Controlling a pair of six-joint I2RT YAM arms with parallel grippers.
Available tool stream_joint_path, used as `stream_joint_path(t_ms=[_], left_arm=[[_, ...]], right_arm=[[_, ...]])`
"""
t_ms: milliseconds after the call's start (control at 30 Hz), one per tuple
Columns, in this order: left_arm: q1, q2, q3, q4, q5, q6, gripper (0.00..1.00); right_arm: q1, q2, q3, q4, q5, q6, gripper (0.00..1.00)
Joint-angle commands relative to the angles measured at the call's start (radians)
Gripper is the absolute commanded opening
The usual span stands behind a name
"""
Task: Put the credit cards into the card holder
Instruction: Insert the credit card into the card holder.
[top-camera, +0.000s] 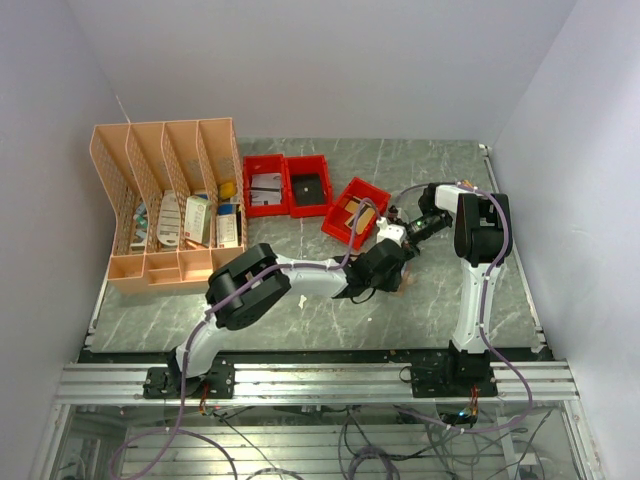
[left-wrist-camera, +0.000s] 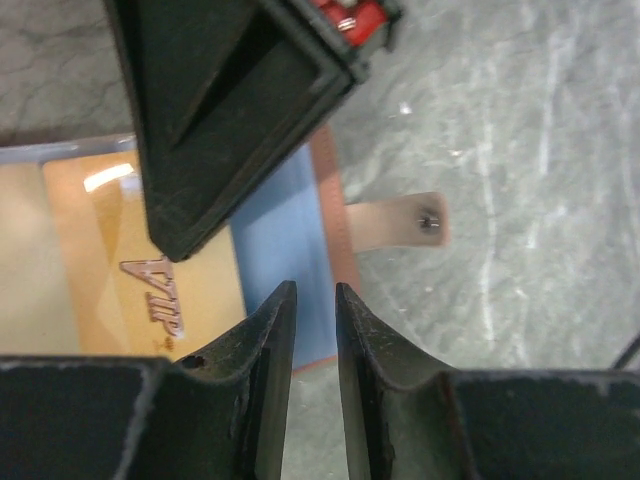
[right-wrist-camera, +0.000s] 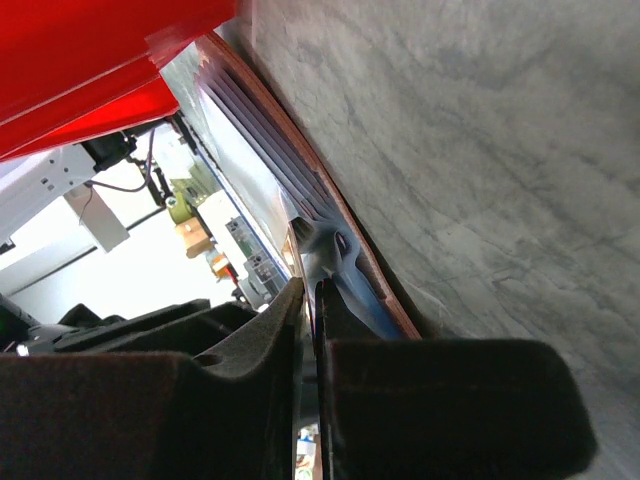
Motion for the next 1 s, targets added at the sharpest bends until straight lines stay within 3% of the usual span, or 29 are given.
stream_joint_path(t_ms=[0, 200, 433, 967], left_arm=[[-0.006, 0.033, 0.053, -0.089, -0.123, 0.016, 0.35], [-0.011, 0.049, 0.079, -0.114, -0.204, 0.008, 0.39], [-0.017, 0.065, 0.101, -0.145, -0.266, -0.008, 0.43], [-0.015, 0.039, 0.098, -0.158, -0.343, -0.020, 0.52]], right_arm=[[0.003, 0.029, 0.004, 0.064, 0.050, 0.010, 0.07], [0.002, 0.028, 0.007, 0.059, 0.048, 0.006, 0.09], [0.003, 0.025, 0.026, 0.041, 0.035, -0.009, 0.23], [-0.013, -0.035, 0.046, 0.028, 0.027, -0.045, 0.43]])
